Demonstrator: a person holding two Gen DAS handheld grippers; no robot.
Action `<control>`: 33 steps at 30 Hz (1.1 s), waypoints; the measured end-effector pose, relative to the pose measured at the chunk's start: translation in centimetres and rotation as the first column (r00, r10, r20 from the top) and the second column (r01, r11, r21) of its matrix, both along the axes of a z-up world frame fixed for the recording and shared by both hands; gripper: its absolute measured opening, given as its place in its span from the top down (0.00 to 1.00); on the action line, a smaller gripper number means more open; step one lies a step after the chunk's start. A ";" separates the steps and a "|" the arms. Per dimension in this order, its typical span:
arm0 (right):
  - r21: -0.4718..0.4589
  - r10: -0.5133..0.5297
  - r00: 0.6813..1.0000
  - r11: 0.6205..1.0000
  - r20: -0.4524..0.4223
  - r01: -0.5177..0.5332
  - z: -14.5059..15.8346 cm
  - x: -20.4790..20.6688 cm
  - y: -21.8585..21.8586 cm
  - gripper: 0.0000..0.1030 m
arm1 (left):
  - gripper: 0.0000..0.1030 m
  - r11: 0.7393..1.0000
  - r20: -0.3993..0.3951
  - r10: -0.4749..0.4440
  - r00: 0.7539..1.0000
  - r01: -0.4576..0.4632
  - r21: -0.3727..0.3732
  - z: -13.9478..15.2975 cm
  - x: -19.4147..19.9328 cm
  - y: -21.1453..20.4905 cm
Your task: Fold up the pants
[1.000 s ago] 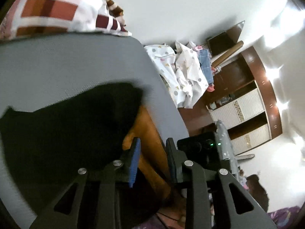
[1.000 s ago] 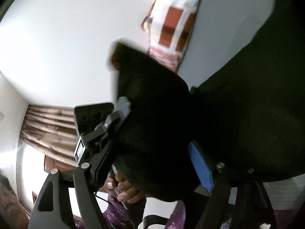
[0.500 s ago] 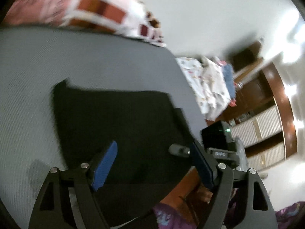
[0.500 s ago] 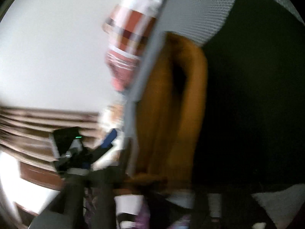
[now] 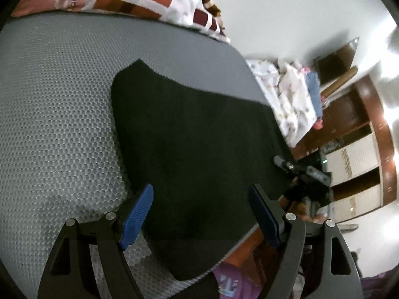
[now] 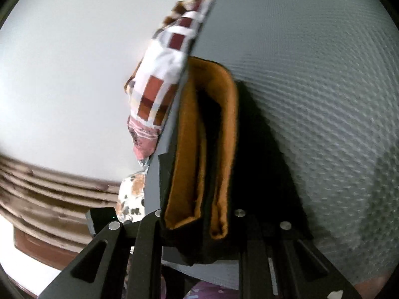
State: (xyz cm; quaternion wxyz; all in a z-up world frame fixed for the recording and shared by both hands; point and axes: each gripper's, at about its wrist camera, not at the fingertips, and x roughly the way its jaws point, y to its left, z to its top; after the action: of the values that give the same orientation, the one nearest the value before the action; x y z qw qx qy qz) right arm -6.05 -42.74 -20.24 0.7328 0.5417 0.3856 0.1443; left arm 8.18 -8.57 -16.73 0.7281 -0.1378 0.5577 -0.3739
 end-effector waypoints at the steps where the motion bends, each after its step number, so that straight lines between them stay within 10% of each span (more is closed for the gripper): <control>1: -0.016 0.003 1.000 1.000 0.005 -0.003 0.2 0.0 0.2 0.82 | 0.23 1.000 0.001 0.002 1.000 -0.002 0.008 -0.1 0.0 -0.1; 18: -0.032 0.045 0.998 0.998 -0.038 -0.046 1.0 -0.6 -1.3 0.77 | 0.23 0.993 -0.052 0.096 0.994 -0.092 0.075 -2.8 1.3 2.3; 23: 0.054 -0.045 0.998 0.997 -0.039 0.047 1.2 -1.9 -4.3 0.46 | 0.23 0.994 -0.045 0.087 0.995 -0.083 0.075 -2.6 1.1 2.5; 33: -0.163 0.062 0.996 0.984 -0.058 -0.071 3.7 -0.9 -5.0 0.41 | 0.19 0.997 -0.143 0.022 0.990 -0.032 -0.074 -3.3 1.6 1.2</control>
State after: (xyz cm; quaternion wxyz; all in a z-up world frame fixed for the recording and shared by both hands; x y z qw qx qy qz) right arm -6.97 -47.74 -16.59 0.7596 0.4696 0.4332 0.1219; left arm 9.81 -7.37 -20.04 0.6858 -0.1994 0.5914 -0.3744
